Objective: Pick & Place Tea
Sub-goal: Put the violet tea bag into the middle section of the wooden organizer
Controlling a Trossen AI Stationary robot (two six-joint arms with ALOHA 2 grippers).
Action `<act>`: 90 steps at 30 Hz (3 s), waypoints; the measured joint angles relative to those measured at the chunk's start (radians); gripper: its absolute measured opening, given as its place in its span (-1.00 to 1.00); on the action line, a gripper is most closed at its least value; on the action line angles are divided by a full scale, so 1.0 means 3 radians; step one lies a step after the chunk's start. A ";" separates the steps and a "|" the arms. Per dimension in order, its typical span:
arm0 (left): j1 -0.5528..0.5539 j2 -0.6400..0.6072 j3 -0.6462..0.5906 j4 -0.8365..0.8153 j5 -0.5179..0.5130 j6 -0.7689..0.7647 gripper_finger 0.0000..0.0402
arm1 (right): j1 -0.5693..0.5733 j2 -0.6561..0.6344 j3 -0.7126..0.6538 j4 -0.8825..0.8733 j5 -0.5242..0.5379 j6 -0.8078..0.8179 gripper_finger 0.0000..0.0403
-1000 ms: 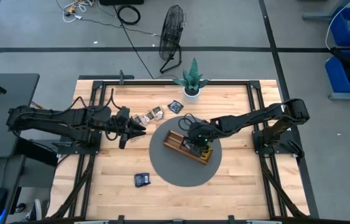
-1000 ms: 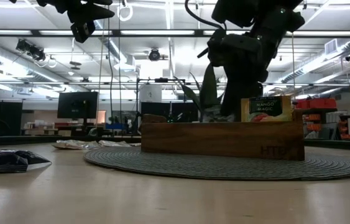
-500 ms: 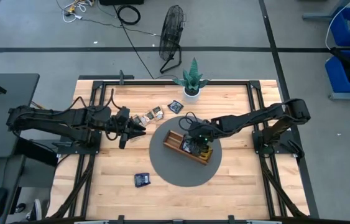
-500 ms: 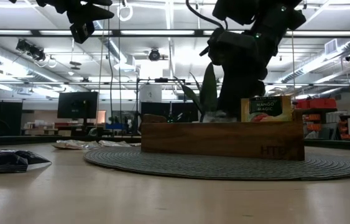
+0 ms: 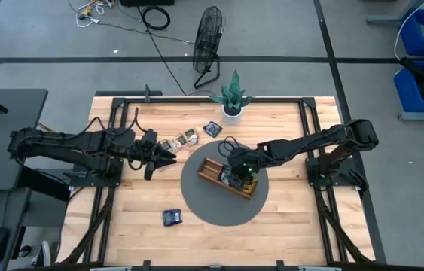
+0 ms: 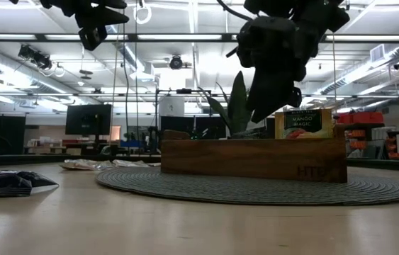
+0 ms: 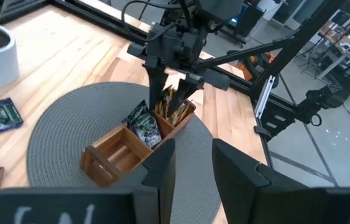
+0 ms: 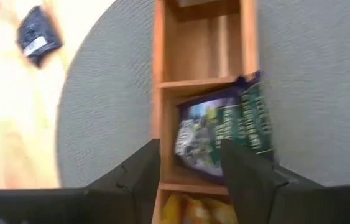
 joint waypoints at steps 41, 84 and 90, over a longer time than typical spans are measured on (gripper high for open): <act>-0.1141 0.2207 -0.0003 -0.0258 0.0906 -0.1043 0.25 | 0.0196 -0.0136 0.0290 0.0355 -0.0204 -0.0101 -0.22; -0.1288 0.2473 -0.0009 -0.0190 0.0231 -0.0201 -0.99 | 0.0218 -0.0192 0.0287 0.0440 0.0191 0.0706 -0.22; -0.1281 0.2284 -0.0014 -0.0188 0.0113 -0.0183 -0.99 | 0.0218 -0.0192 0.0287 0.0806 -0.0028 0.0841 -0.22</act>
